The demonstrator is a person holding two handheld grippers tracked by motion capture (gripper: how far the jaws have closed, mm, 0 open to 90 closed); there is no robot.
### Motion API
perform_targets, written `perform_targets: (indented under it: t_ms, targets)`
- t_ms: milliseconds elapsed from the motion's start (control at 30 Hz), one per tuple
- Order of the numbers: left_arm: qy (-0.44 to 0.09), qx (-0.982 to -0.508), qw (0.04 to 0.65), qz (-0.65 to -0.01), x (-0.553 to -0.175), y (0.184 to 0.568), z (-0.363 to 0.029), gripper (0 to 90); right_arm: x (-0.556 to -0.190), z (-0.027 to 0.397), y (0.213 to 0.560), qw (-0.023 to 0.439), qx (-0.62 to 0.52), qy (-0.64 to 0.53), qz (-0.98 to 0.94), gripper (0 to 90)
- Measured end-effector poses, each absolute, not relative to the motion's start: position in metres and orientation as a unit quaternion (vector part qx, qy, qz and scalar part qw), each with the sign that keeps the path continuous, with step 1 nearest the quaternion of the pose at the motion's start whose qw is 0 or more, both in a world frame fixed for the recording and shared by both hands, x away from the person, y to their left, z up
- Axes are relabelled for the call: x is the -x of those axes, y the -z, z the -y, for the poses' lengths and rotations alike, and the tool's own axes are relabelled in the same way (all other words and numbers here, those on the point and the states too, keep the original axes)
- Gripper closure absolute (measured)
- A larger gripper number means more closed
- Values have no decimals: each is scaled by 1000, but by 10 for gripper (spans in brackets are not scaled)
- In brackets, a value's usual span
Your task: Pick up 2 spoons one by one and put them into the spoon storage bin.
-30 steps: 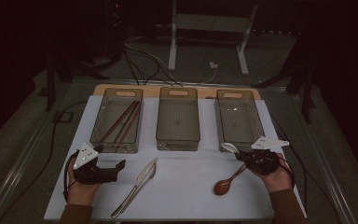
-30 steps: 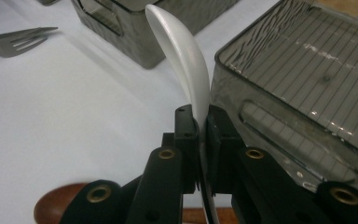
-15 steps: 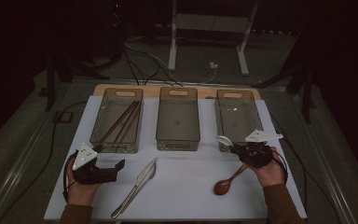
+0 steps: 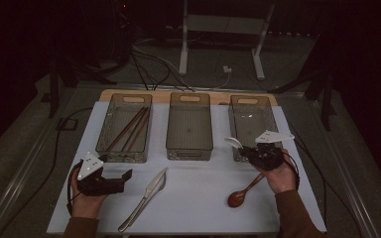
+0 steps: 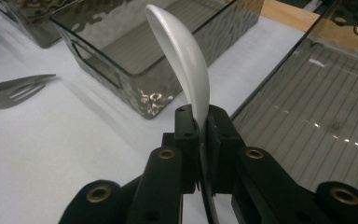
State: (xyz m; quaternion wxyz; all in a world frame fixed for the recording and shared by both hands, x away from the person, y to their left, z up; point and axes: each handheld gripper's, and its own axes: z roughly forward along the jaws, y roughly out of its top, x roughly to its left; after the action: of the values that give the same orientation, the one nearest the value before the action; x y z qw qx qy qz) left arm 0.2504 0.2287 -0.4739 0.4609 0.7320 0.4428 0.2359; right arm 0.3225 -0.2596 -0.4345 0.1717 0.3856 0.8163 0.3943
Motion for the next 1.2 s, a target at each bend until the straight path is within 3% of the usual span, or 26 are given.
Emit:
perform_targets:
  t_ms: [1200]
  targets:
    - [-234, -730, 464, -444, -250, 474, -232, 8, -364, 189, 420, 159, -367, -414, -817, 847]
